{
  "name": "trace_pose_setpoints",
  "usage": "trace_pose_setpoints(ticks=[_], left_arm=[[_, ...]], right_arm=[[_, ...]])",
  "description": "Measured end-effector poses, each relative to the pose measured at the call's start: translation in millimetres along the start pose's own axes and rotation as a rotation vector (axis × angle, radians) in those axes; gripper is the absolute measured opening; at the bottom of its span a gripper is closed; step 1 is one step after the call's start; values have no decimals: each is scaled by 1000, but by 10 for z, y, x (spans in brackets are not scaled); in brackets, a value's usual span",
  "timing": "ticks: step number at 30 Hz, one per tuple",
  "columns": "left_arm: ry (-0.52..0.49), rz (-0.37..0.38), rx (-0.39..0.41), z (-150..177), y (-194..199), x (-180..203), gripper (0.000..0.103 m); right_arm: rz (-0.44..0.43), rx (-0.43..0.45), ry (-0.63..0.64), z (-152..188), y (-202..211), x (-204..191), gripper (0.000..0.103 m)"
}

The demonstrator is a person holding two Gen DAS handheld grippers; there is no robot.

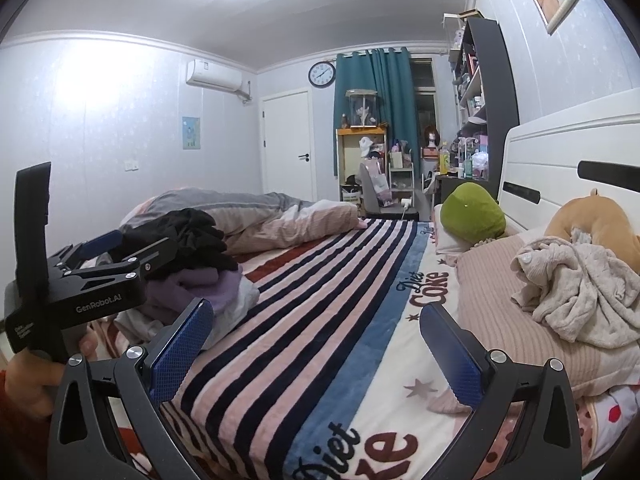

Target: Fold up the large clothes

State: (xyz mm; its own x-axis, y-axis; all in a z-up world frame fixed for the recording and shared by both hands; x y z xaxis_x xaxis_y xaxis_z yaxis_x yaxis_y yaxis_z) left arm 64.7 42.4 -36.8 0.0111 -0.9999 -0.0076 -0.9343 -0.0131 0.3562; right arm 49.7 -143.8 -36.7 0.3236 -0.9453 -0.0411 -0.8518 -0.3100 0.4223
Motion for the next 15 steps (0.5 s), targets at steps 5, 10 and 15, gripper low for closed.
trace_pose_setpoints(ticks=[5,10,15], left_arm=[[0,0,1,-7,-6,5,102],[0,2,-2,6,-12,3,102],[5,7,-13,34,-34,-6,102]], right_arm=[[0,-1,-14,-18,1,22,103],[1,-6,-16,-24,0,31,103],[2,-5,-16,-24,0,34,103]])
Point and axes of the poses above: each gripper's, at about its wrist camera, not at the fingertips, and y roughly against the way its jaws point, x to its right, z to its underside, the point moved 8 cm from there along -y, roughly the way its jaws point, and after that the axes turned 9 degrees about -x, right-handed, at the moved point
